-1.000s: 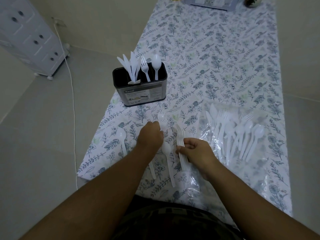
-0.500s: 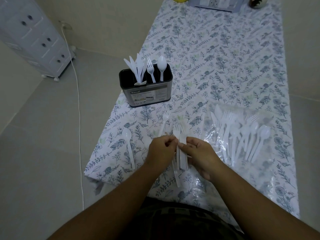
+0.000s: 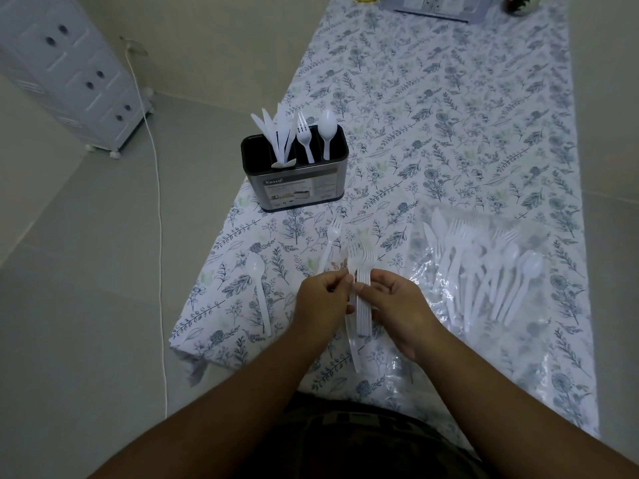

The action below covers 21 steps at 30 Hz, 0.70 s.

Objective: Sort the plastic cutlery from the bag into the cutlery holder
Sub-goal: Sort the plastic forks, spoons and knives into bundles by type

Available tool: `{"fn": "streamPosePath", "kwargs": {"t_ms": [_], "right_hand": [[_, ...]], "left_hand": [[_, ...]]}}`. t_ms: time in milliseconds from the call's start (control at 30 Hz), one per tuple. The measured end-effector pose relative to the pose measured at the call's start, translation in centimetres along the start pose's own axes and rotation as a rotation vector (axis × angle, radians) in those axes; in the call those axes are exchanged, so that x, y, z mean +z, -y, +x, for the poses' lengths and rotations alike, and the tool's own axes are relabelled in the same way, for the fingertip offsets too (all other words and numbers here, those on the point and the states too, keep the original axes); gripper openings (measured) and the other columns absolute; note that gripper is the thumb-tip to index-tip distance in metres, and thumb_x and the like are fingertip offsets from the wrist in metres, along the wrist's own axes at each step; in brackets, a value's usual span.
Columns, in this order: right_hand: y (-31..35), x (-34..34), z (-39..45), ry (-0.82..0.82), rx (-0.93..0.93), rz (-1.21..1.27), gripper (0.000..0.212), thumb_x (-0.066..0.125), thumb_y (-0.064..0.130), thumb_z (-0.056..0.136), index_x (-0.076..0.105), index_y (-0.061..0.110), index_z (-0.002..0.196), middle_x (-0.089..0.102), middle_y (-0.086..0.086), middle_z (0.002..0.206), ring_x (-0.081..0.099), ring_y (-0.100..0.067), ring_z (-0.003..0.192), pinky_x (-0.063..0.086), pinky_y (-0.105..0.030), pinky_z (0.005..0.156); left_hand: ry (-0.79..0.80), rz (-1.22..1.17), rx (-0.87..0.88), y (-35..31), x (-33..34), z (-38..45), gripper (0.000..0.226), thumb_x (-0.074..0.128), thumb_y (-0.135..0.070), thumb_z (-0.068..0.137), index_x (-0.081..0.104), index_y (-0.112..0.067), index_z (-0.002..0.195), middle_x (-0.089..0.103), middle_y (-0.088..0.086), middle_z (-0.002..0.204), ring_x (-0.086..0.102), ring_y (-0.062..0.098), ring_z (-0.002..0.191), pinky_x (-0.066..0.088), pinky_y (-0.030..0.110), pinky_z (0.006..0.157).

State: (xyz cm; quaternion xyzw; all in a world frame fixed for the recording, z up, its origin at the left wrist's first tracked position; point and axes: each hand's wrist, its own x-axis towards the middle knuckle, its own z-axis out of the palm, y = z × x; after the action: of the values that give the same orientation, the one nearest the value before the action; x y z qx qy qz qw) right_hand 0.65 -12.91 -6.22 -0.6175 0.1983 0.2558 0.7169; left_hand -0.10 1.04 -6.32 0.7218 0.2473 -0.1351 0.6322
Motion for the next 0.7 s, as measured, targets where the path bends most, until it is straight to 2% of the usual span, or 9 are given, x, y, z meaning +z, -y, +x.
{"fn": "streamPosePath", "kwargs": {"t_ms": [67,167,267,367,400,433,533,633,700], "right_hand": [[-0.4,0.2,0.1,-0.001,-0.012,-0.036,0.055,0.082,0.028,0.081,0.066,0.013,0.131,0.078,-0.008,0.113,0.074,-0.030,0.105,0.056,-0.055,0.098],[-0.6,0.2,0.3,-0.014,-0.032,-0.043,0.048,0.081,0.024,0.084,0.068,0.011,0.128,0.077,-0.015,0.108,0.075,-0.033,0.100,0.060,-0.052,0.092],[-0.3,-0.1,0.6,-0.006,-0.060,-0.103,0.025,0.076,0.018,0.090,0.074,0.011,0.114,0.078,-0.017,0.097,0.076,-0.034,0.091,0.062,-0.042,0.077],[0.0,0.0,0.4,-0.011,-0.068,-0.134,0.015,0.073,0.013,0.092,0.075,0.008,0.107,0.076,-0.004,0.078,0.074,-0.020,0.075,0.057,-0.028,0.060],[0.1,0.0,0.5,-0.007,-0.072,-0.135,0.014,0.072,0.012,0.093,0.076,0.009,0.106,0.078,-0.005,0.081,0.074,-0.019,0.076,0.056,-0.027,0.061],[0.0,0.0,0.5,-0.010,-0.063,-0.130,0.015,0.072,0.013,0.093,0.077,0.011,0.107,0.079,-0.008,0.087,0.075,-0.023,0.081,0.059,-0.031,0.067],[-0.1,-0.2,0.7,-0.038,-0.017,-0.101,0.014,0.073,0.011,0.092,0.079,0.011,0.105,0.079,-0.016,0.096,0.075,-0.032,0.093,0.059,-0.049,0.086],[-0.2,-0.3,0.7,-0.053,0.014,-0.106,0.010,0.075,0.008,0.090,0.077,0.003,0.097,0.078,-0.019,0.093,0.074,-0.030,0.087,0.060,-0.046,0.082],[-0.3,-0.4,0.7,-0.066,0.031,-0.097,0.007,0.075,0.005,0.089,0.077,0.002,0.095,0.078,-0.014,0.087,0.074,-0.023,0.080,0.061,-0.036,0.072]], "left_hand": [[0.000,0.122,0.069,0.2,0.0,0.2,0.026,0.059,-0.024,0.099,0.072,-0.013,0.118,0.076,0.002,0.092,0.073,0.016,0.079,0.062,0.040,0.082],[0.049,0.179,0.140,-0.1,-0.1,0.3,0.025,0.053,-0.025,0.097,0.075,-0.014,0.098,0.075,0.006,0.089,0.073,0.024,0.081,0.062,0.048,0.077],[0.111,0.162,0.127,-0.6,-0.2,0.6,0.027,0.049,-0.020,0.097,0.075,-0.019,0.093,0.075,0.006,0.088,0.072,0.021,0.079,0.062,0.045,0.075],[0.167,0.300,0.211,-0.6,-0.2,0.9,0.030,0.047,-0.022,0.096,0.068,-0.004,0.085,0.066,0.010,0.079,0.064,0.020,0.071,0.057,0.037,0.067],[0.177,0.364,0.259,-0.5,-0.2,0.9,0.032,0.047,-0.021,0.098,0.061,-0.001,0.078,0.058,0.010,0.073,0.056,0.017,0.066,0.049,0.032,0.060],[0.190,0.412,0.298,-0.4,-0.1,0.9,0.033,0.046,-0.021,0.099,0.054,-0.001,0.074,0.050,0.008,0.071,0.049,0.014,0.063,0.040,0.028,0.058],[0.238,0.567,0.376,-0.1,-0.2,1.4,0.030,0.043,-0.023,0.101,0.051,-0.007,0.077,0.045,0.004,0.079,0.044,0.011,0.068,0.033,0.022,0.061],[0.206,0.651,0.388,-0.4,-0.7,2.7,0.033,0.047,-0.019,0.099,0.051,-0.004,0.069,0.046,0.007,0.075,0.043,0.013,0.062,0.033,0.024,0.055],[0.060,0.720,0.394,-0.8,-1.0,3.8,0.029,0.054,-0.017,0.095,0.053,-0.008,0.067,0.047,0.004,0.074,0.042,0.010,0.061,0.033,0.023,0.053]]}}
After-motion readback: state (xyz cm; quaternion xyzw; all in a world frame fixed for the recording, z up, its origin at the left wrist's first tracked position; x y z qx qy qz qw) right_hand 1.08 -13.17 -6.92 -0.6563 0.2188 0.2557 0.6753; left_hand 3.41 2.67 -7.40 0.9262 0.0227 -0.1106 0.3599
